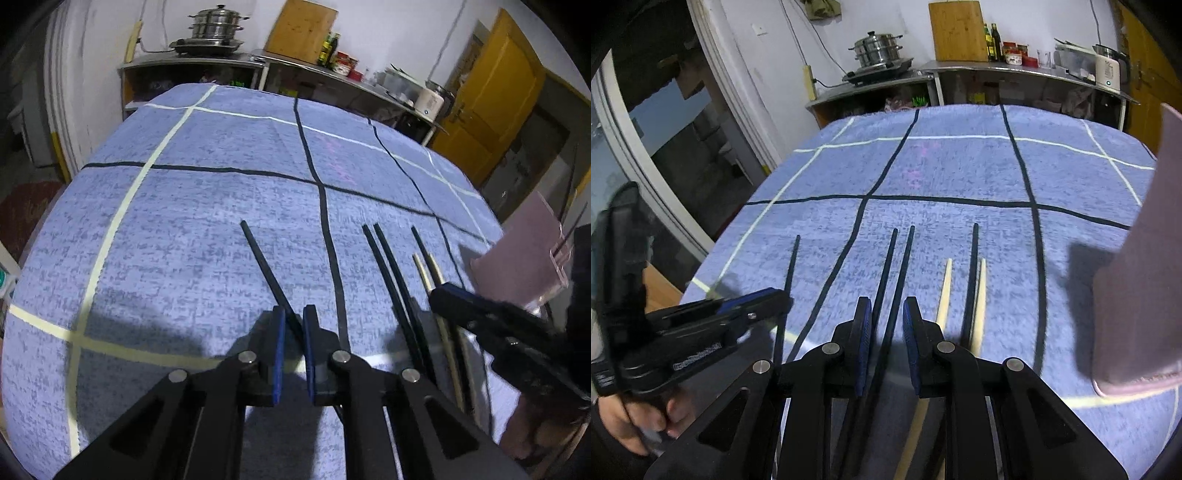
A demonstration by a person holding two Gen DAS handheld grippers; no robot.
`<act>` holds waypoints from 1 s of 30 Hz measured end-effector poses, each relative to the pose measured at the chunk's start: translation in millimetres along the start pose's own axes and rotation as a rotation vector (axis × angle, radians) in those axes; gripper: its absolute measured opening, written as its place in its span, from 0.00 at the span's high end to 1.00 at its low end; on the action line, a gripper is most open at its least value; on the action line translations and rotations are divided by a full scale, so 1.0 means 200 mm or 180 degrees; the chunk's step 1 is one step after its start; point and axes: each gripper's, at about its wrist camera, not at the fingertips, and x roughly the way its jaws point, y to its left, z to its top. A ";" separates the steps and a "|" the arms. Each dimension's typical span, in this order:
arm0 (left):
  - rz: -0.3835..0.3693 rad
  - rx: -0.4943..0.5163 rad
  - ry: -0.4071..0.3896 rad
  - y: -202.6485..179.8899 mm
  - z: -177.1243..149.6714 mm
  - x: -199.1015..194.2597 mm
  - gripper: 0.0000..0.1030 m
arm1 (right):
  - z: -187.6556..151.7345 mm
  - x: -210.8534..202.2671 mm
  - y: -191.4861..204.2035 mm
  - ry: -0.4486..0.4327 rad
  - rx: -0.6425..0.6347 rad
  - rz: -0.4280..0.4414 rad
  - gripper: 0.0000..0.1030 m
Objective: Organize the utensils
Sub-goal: 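Close the right tool on a black chopstick while the left tool grasps another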
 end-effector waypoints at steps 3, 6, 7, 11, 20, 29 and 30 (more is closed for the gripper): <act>0.0017 -0.0075 -0.0011 0.01 0.01 0.01 0.90 | 0.01 0.05 -0.01 0.0056 0.0004 -0.0061 0.82; 0.0033 -0.0110 0.0014 0.01 0.03 0.04 0.90 | 0.02 0.10 -0.02 0.0108 -0.0002 -0.0102 0.84; 0.0042 -0.0107 0.0006 0.01 0.03 0.04 0.90 | 0.02 0.11 -0.02 0.0119 -0.0011 -0.0114 0.84; 0.0058 -0.0130 -0.0014 0.01 0.05 0.06 0.90 | 0.04 0.14 -0.01 0.0137 -0.0050 -0.0160 0.84; 0.0145 -0.0040 -0.0008 -0.02 0.10 0.10 0.90 | 0.09 0.19 0.04 0.0191 -0.0193 -0.0334 0.88; 0.0129 -0.0004 -0.0030 -0.04 0.11 0.10 0.92 | 0.11 0.16 0.02 0.0189 -0.0093 -0.0235 0.95; 0.0121 0.0006 -0.0045 -0.04 0.12 0.09 0.92 | 0.11 0.15 0.02 0.0171 -0.0090 -0.0225 0.95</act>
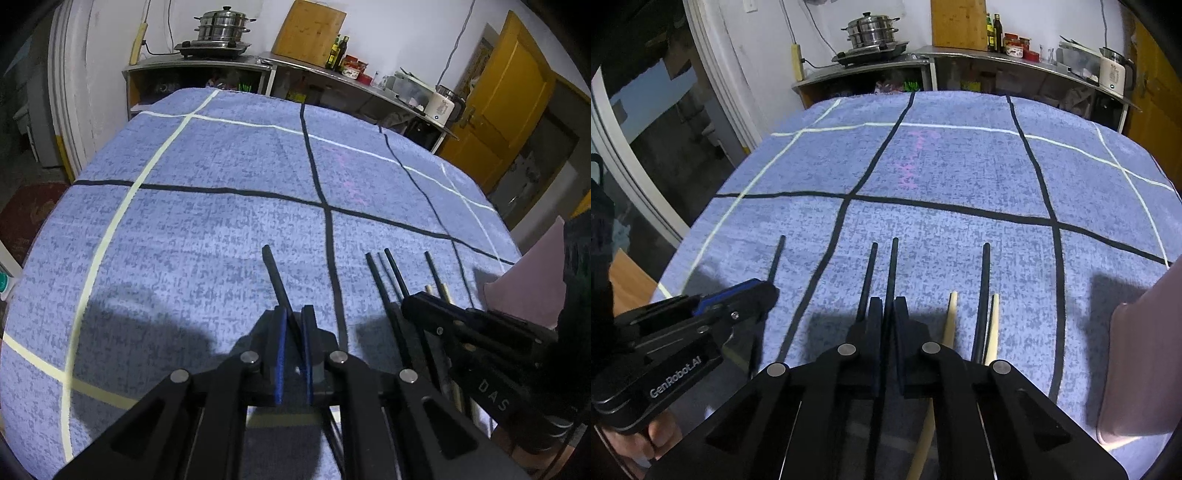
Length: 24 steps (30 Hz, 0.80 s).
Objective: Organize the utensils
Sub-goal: 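Close the right tool on a black chopstick while the left tool grasps another, then lift both held black chopsticks upright and carry them over the pink holder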
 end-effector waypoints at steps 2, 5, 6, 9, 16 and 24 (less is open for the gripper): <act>-0.0035 0.0020 -0.0053 -0.01 0.01 -0.04 0.93 | 0.00 -0.05 0.00 -0.0060 0.0013 0.0035 0.95; -0.0090 0.0073 -0.0155 -0.04 0.02 -0.12 0.93 | 0.01 -0.13 0.01 -0.0161 0.0022 0.0072 0.95; -0.0108 0.0089 -0.0190 -0.05 0.03 -0.16 0.94 | 0.01 -0.16 0.01 -0.0194 0.0023 0.0084 0.95; -0.0184 0.0129 -0.0307 -0.09 0.05 -0.27 0.94 | 0.02 -0.29 0.02 -0.0339 0.0009 0.0117 0.95; -0.0306 0.0298 -0.0587 -0.18 0.08 -0.55 0.95 | 0.03 -0.56 0.04 -0.0638 0.0027 0.0178 0.95; -0.0411 0.0455 -0.0809 -0.27 0.08 -0.79 0.95 | 0.00 -0.82 0.06 -0.0929 0.0020 0.0214 0.95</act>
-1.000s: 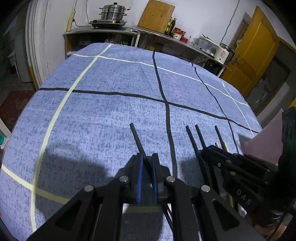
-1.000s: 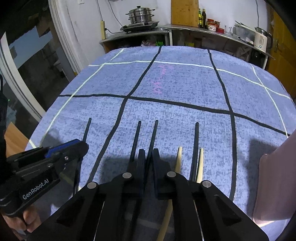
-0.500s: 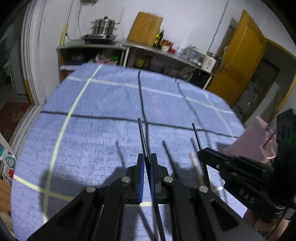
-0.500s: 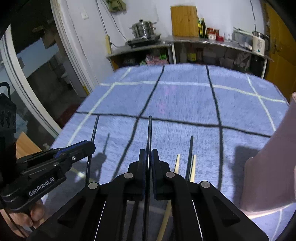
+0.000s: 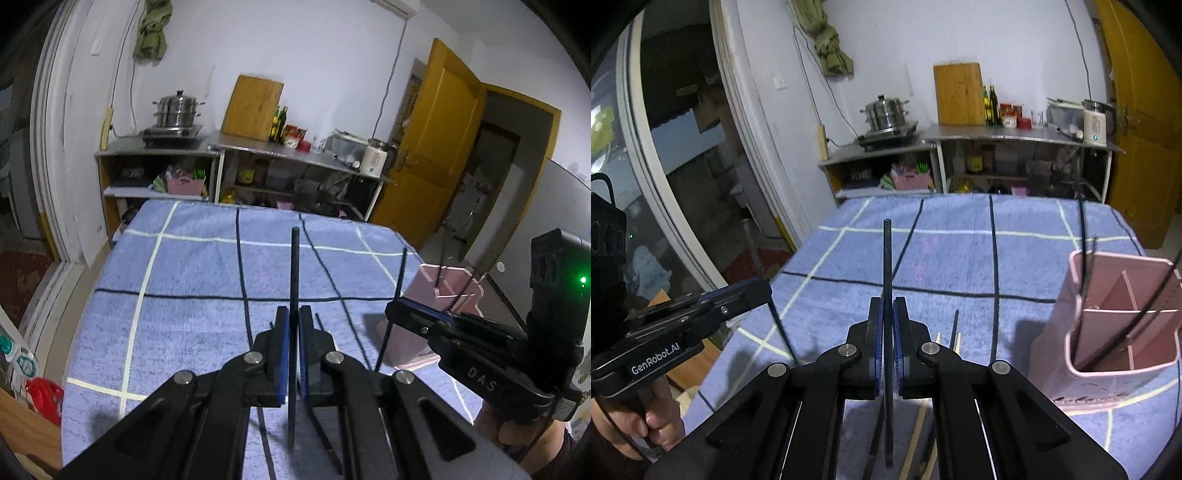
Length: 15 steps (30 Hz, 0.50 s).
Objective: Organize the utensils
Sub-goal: 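Lift both held black chopsticks upright and carry them over the pink holder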
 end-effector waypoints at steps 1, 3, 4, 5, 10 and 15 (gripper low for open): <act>-0.0013 0.0010 -0.0017 -0.01 0.00 -0.02 0.95 | 0.00 -0.03 0.00 -0.0024 0.0000 0.0005 0.95; -0.0027 0.0037 -0.0047 -0.03 0.01 -0.05 0.95 | 0.00 -0.07 0.00 -0.0070 -0.0004 0.0003 0.95; -0.0030 0.0055 -0.0063 -0.04 0.02 -0.07 0.95 | 0.00 -0.09 0.00 -0.0094 -0.0001 0.0001 0.95; -0.0038 0.0065 -0.0075 -0.05 0.02 -0.08 0.95 | 0.00 -0.11 0.00 -0.0115 0.0006 -0.0003 0.95; -0.0081 0.0111 -0.0109 -0.11 0.04 -0.11 0.95 | 0.01 -0.20 -0.02 -0.0204 0.0036 -0.0027 0.95; -0.0143 0.0156 -0.0080 -0.15 0.05 -0.11 0.95 | 0.00 -0.28 -0.02 -0.0270 0.0049 -0.0053 0.95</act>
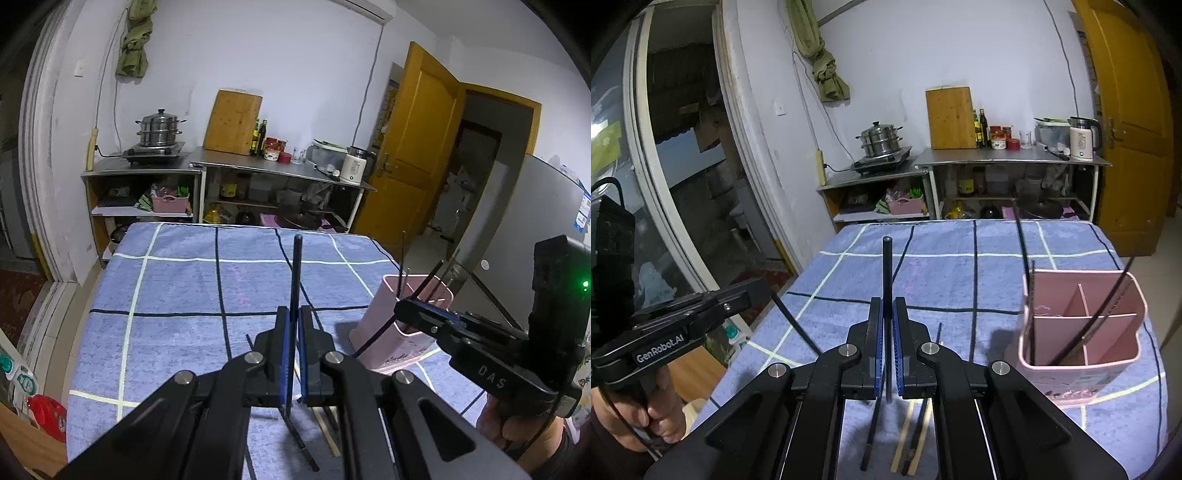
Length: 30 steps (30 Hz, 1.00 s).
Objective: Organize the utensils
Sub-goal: 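Lift both held black chopsticks upright and carry them over the pink holder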
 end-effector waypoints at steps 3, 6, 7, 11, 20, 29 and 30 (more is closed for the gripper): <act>-0.0047 0.0019 0.0022 -0.03 -0.01 0.00 0.95 | -0.01 -0.05 -0.02 -0.0027 0.0001 -0.0020 0.95; -0.0122 0.0029 0.0051 -0.08 -0.01 0.00 0.95 | -0.02 -0.10 -0.04 -0.0047 0.0008 -0.0047 0.95; -0.0138 0.0038 0.0057 -0.09 -0.01 0.01 0.95 | -0.01 -0.11 -0.05 -0.0057 0.0016 -0.0061 0.95; -0.0285 0.0068 0.0085 -0.17 0.01 0.01 0.95 | 0.00 -0.20 -0.11 -0.0126 0.0068 -0.0121 0.95; -0.0618 0.0192 0.0087 -0.41 0.12 0.05 0.95 | 0.06 -0.41 -0.30 -0.0312 0.0182 -0.0351 0.95; -0.0866 0.0291 0.0001 -0.62 0.30 0.08 0.95 | 0.19 -0.56 -0.42 -0.0524 0.0209 -0.0532 0.95; -0.0874 0.0299 -0.0015 -0.63 0.32 0.09 0.95 | 0.21 -0.57 -0.43 -0.0555 0.0212 -0.0547 0.95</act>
